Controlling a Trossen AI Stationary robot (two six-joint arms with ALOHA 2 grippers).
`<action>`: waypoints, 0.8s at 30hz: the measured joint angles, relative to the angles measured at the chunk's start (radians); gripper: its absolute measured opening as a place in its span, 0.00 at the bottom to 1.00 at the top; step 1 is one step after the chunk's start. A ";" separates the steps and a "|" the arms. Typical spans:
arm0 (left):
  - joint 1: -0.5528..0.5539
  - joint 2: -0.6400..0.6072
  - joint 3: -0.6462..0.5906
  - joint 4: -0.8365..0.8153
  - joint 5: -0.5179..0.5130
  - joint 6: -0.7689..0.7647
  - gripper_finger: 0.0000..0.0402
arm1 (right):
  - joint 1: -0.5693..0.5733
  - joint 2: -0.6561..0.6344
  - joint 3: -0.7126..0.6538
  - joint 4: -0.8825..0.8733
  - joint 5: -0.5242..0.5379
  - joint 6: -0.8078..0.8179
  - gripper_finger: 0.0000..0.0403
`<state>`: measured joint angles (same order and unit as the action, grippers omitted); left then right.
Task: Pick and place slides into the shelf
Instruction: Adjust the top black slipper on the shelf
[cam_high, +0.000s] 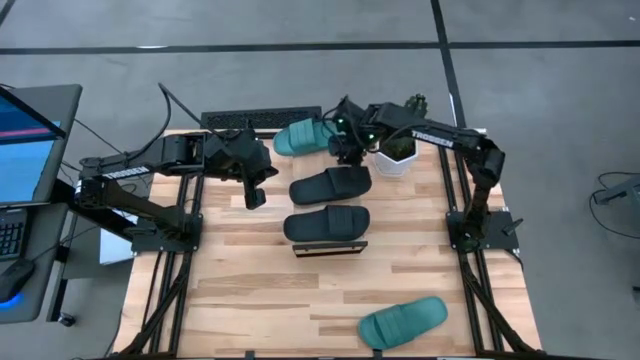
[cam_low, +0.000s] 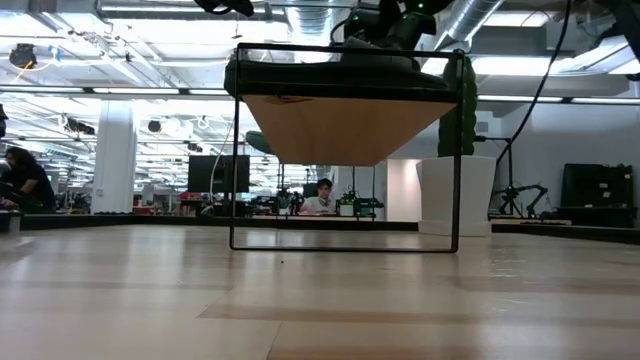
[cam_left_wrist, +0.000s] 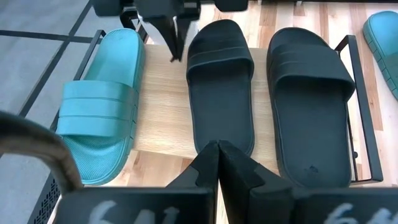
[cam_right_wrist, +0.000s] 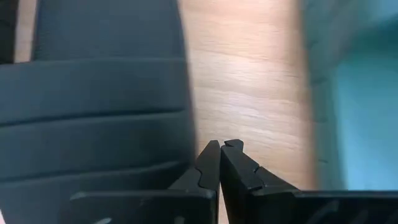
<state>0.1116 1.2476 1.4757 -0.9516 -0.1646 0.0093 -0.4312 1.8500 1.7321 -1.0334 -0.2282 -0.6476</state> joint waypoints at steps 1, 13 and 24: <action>0.000 0.000 0.000 -0.001 0.000 0.000 0.00 | 0.007 0.006 0.000 -0.005 -0.003 0.000 0.00; 0.000 0.000 0.000 -0.002 0.000 -0.001 0.00 | 0.059 -0.006 0.000 -0.046 -0.003 0.020 0.00; 0.000 0.000 0.000 -0.001 0.000 -0.009 0.00 | 0.070 -0.032 0.000 -0.086 -0.006 0.030 0.00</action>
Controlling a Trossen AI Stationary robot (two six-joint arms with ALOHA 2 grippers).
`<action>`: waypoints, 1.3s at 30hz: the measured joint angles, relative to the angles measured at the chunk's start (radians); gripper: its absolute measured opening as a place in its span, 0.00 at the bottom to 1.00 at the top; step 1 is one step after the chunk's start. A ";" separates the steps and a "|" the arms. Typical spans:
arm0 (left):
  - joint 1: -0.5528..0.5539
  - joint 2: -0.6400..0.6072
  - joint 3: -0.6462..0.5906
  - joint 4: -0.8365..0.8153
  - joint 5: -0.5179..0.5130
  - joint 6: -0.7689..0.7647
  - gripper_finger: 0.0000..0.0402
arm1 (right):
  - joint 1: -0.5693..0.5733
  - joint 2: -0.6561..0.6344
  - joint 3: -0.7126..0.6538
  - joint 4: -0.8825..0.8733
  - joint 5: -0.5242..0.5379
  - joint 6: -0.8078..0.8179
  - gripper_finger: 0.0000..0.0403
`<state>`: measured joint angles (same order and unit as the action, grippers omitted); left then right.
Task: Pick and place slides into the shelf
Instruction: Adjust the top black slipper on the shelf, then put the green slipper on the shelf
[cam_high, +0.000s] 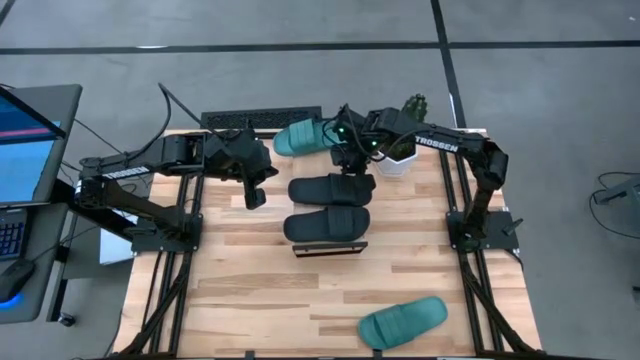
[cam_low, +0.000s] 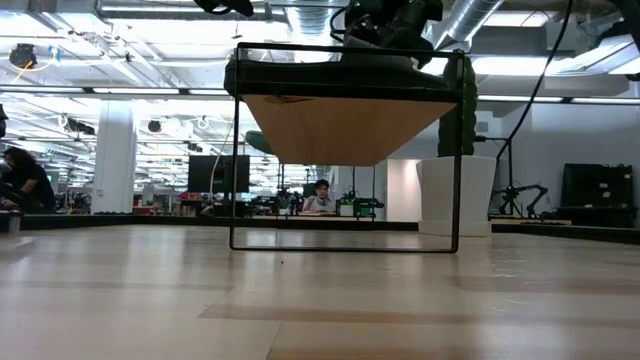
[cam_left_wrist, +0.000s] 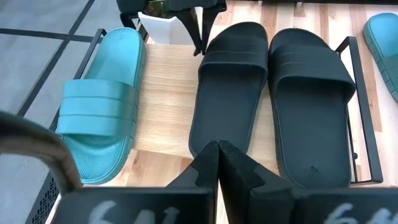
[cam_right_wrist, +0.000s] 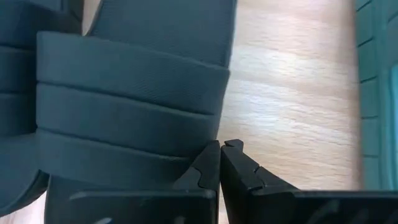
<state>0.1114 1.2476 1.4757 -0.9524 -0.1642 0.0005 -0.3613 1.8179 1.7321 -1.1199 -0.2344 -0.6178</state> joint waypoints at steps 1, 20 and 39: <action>0.000 0.000 0.000 0.000 0.000 -0.001 0.00 | 0.003 0.000 0.000 -0.005 0.000 0.000 0.00; 0.092 0.176 0.001 0.001 0.098 0.115 0.00 | 0.037 -0.038 0.359 -0.074 0.037 0.042 0.00; 0.006 -0.137 -0.366 0.368 0.067 -0.216 0.00 | 0.473 -0.582 0.380 -0.406 0.439 0.750 0.00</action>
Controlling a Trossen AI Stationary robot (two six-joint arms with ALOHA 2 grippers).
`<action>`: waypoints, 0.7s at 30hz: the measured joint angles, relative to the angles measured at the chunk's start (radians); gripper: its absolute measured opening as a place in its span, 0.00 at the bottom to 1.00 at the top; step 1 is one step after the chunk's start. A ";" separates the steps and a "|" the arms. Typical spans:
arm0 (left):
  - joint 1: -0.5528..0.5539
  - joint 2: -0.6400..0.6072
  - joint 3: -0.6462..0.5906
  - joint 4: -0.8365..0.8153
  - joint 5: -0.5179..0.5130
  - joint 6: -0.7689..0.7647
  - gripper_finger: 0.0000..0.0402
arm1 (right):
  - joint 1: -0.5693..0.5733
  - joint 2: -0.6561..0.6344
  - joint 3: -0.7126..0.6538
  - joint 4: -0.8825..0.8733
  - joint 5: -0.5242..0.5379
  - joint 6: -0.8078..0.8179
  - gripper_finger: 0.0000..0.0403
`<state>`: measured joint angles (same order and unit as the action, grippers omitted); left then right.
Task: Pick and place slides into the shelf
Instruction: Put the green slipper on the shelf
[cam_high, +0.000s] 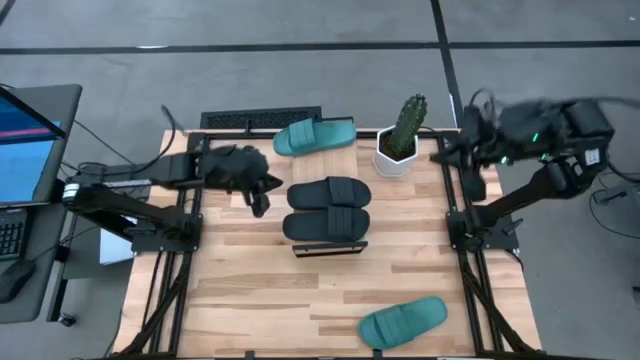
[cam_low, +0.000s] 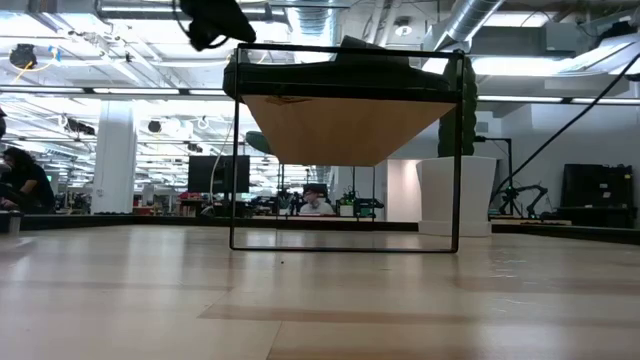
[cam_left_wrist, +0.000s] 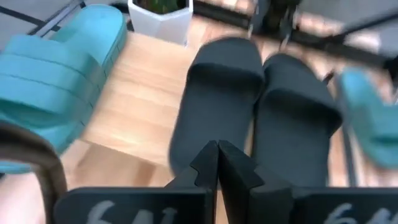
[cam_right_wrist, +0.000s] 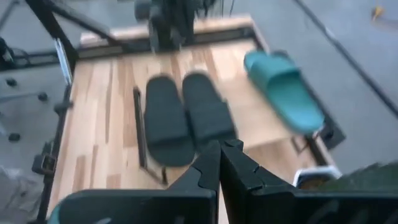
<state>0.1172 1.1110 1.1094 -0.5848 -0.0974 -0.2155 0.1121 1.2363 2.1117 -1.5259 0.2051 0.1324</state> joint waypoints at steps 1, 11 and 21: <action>-0.025 -0.023 -0.034 0.040 -0.026 -0.038 0.00 | 0.050 -0.010 -0.040 -0.001 0.033 0.039 0.00; -0.348 -0.116 -0.201 0.297 -0.418 -0.284 0.00 | 0.389 -0.223 -0.673 0.331 0.161 0.343 0.00; -0.560 -0.095 -0.212 0.310 -0.575 -0.472 0.00 | 0.640 -0.339 -1.150 0.807 0.164 0.891 0.00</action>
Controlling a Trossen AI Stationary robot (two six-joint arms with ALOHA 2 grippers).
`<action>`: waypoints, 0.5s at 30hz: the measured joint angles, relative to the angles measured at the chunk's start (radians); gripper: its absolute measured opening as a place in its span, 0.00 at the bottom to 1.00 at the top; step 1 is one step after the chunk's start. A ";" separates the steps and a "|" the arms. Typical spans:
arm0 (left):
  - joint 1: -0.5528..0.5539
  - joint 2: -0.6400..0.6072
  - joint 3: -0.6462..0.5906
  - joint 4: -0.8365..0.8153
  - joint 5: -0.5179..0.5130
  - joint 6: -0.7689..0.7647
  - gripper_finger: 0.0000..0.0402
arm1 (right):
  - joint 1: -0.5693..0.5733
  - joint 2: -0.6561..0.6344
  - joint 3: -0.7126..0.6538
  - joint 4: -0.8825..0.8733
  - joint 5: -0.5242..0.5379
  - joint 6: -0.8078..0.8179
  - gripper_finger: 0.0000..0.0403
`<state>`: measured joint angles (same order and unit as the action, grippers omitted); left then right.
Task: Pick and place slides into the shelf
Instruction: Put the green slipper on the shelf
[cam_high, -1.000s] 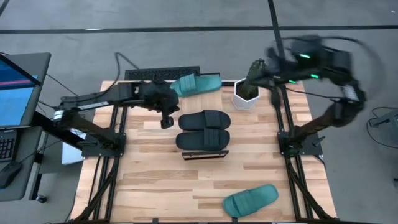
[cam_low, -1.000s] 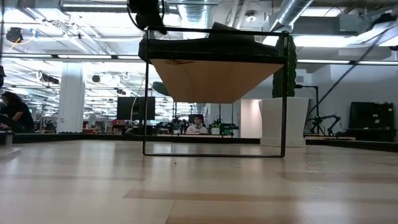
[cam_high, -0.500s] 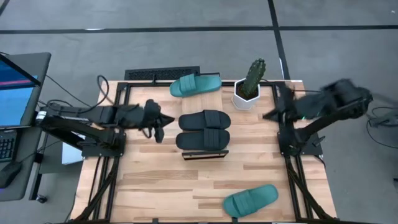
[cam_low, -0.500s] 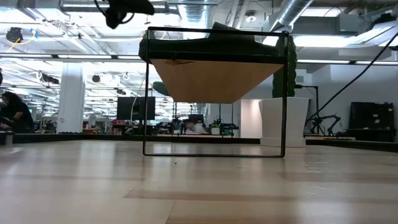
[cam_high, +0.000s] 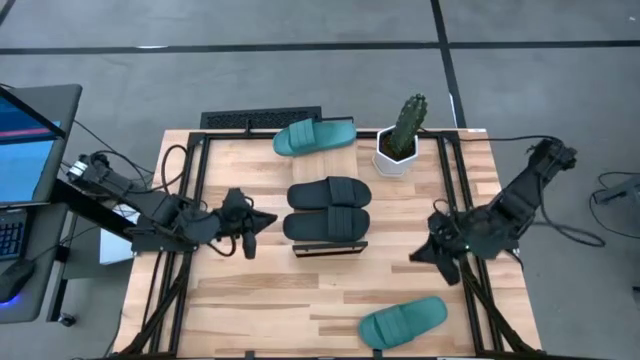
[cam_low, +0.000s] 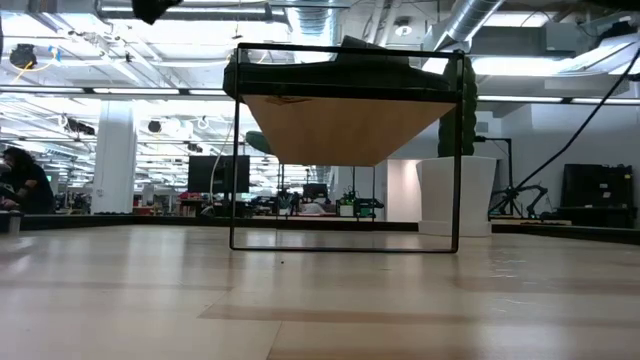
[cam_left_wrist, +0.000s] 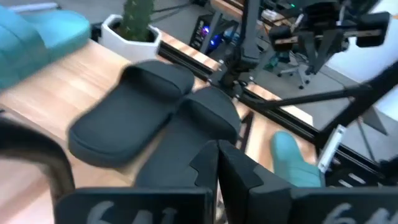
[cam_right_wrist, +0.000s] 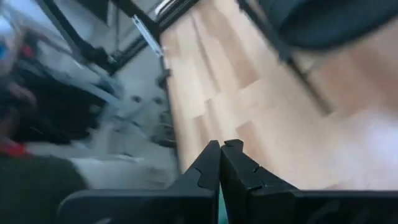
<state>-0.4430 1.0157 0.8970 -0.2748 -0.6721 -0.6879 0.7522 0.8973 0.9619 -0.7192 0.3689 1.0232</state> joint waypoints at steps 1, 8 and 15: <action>-0.015 0.001 0.000 -0.002 -0.004 -0.010 0.00 | 0.020 0.005 -0.021 0.037 0.012 0.070 0.00; -0.093 0.000 0.000 -0.005 -0.017 -0.034 0.00 | 0.132 0.120 -0.092 0.089 0.100 0.517 0.00; -0.139 0.000 0.000 0.008 -0.017 -0.049 0.00 | 0.209 0.294 -0.121 0.259 0.097 0.792 0.04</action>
<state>-0.5822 1.0153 0.8970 -0.2667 -0.6889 -0.7366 0.9610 1.1913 0.8412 -0.4606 0.4657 1.8153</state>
